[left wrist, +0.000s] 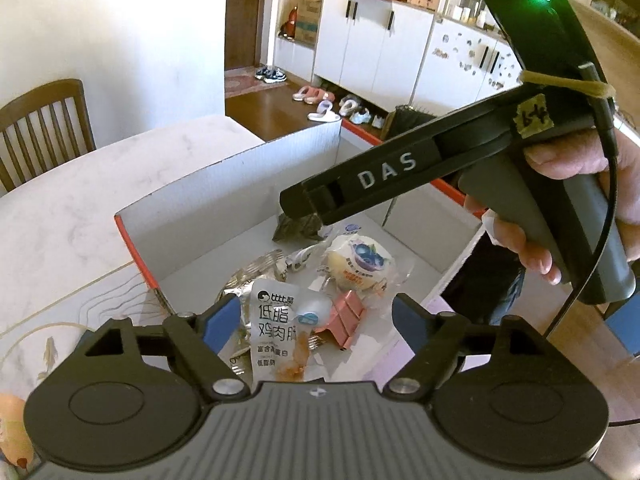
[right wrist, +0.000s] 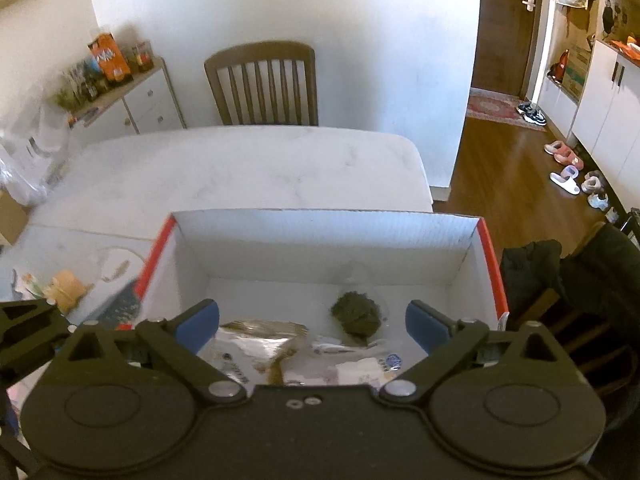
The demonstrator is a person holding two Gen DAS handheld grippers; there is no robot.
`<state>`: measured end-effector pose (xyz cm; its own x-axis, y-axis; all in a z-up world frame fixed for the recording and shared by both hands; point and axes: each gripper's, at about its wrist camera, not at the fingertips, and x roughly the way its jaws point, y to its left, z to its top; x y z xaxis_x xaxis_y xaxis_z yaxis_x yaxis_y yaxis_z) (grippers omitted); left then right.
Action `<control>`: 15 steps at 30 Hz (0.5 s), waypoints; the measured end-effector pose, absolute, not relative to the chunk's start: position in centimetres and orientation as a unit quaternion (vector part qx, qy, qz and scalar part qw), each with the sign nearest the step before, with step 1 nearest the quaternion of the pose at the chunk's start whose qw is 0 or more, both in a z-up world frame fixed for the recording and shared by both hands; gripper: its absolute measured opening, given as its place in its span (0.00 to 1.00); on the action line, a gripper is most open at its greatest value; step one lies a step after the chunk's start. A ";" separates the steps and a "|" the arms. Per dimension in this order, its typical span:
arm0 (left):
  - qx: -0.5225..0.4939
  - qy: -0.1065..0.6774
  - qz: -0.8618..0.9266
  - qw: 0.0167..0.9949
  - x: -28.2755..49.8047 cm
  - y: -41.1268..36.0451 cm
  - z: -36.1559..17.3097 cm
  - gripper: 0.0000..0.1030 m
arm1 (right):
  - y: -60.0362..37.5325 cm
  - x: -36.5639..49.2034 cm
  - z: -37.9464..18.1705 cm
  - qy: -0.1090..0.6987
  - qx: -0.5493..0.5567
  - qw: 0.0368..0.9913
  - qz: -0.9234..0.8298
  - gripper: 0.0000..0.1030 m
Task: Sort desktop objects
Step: 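Move both tools back from the shoebox toward the remaining items on the mat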
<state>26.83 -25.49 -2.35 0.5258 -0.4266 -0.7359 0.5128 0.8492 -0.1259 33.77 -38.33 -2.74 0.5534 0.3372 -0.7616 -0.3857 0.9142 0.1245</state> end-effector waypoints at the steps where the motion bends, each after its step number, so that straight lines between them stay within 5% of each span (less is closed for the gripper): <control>1: 0.049 0.404 -0.270 0.872 26.6 -25.2 -2.2 0.81 | -38.2 33.6 -2.6 0.422 -0.024 0.882 0.206 0.97; 9: 0.029 0.386 -0.278 0.879 25.3 -23.1 -0.9 0.98 | -37.6 31.0 -0.8 0.390 -0.007 0.898 0.205 0.99; 15: 0.018 0.369 -0.280 0.886 23.8 -20.8 0.1 0.99 | -36.7 29.2 -0.1 0.378 0.014 0.904 0.198 0.99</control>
<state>23.78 -20.77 0.09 0.5711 -0.4834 -0.6635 0.5099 0.8423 -0.1748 29.24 -36.72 -0.12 0.6360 0.3696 -0.6775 -0.3482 0.9209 0.1755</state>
